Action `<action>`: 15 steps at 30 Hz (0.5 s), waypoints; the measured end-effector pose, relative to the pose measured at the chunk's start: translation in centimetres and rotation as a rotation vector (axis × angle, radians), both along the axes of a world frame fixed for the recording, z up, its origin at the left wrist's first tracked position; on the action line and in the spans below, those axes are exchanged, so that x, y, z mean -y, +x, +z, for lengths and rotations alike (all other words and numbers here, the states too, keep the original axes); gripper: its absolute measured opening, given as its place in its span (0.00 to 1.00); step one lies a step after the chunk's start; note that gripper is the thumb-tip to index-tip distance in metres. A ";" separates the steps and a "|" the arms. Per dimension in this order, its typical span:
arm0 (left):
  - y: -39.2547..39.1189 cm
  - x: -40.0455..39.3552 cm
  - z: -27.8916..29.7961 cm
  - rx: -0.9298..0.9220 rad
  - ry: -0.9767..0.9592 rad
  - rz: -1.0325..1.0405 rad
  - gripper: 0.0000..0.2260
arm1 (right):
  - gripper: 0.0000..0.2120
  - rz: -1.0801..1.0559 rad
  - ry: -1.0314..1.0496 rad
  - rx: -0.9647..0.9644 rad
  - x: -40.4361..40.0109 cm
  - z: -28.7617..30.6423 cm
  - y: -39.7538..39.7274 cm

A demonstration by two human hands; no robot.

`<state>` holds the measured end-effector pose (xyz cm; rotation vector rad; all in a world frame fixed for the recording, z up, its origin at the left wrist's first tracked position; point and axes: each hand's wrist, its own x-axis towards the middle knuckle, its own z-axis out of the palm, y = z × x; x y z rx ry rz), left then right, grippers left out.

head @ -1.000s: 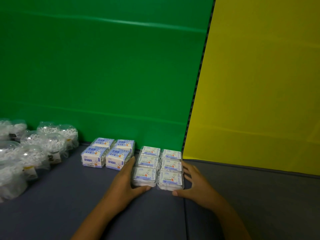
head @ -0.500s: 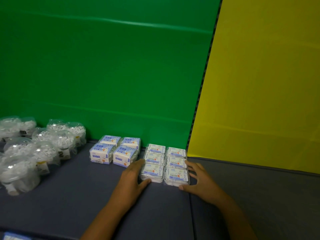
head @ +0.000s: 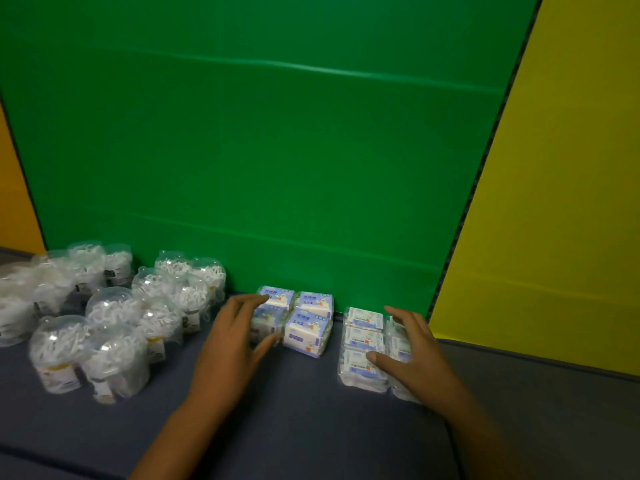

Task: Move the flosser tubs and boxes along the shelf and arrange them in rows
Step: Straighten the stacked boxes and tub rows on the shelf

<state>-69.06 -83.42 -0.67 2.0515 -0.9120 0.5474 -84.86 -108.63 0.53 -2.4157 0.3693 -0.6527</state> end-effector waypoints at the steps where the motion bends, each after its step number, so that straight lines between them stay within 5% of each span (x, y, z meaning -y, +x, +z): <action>1: 1.0 -0.5 0.1 0.000 0.055 0.010 0.27 | 0.37 0.003 -0.027 -0.020 -0.7 0.2 0.9; 8: 6.5 -1.4 0.0 -0.109 0.346 -0.034 0.39 | 0.42 0.049 -0.082 -0.170 -4.6 0.5 6.8; 15: 8.4 -0.5 -0.8 -0.292 0.312 -0.201 0.43 | 0.43 0.034 0.018 -0.321 -5.6 -0.6 10.5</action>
